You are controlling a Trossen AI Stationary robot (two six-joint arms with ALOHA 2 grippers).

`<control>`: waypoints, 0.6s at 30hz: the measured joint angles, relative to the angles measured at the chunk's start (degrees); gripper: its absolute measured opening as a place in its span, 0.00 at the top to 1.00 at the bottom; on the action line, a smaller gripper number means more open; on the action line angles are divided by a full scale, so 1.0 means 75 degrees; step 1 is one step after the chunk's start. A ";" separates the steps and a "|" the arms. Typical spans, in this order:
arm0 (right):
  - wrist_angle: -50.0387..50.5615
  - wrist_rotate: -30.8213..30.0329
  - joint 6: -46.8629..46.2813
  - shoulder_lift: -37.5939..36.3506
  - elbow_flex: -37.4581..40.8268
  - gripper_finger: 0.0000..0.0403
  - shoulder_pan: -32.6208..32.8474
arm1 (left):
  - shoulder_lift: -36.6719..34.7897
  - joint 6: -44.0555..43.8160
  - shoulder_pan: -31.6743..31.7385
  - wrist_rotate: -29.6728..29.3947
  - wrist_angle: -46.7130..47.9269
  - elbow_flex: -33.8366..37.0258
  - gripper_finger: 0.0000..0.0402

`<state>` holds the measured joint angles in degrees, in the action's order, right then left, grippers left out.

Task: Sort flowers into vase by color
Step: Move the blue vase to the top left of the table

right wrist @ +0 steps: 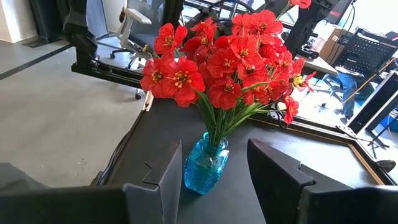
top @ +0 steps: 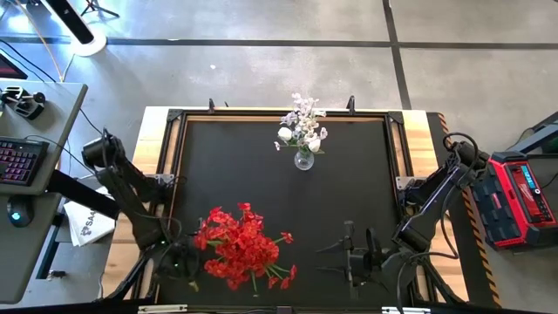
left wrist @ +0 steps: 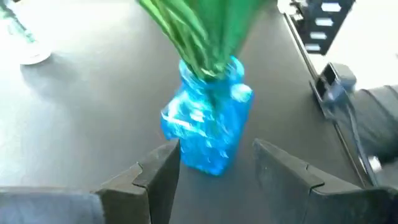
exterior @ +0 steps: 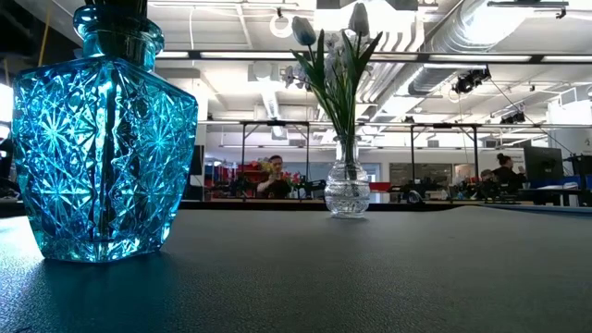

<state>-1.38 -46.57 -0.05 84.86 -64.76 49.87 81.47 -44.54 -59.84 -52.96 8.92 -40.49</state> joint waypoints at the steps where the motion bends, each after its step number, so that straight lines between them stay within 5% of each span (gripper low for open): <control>1: -0.0003 0.0000 0.0000 0.0000 0.0000 0.61 0.0000 | 0.0028 0.0001 0.0128 0.0005 -0.0120 0.0041 0.52; 18: -0.0019 0.0000 -0.0023 0.0000 0.0001 0.61 -0.0160 | 0.0915 0.2260 0.1550 0.1378 -0.2792 0.0065 0.23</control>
<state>-1.52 -46.57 -0.23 84.86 -64.76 48.66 88.33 -27.59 -48.21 -42.63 -12.02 -40.01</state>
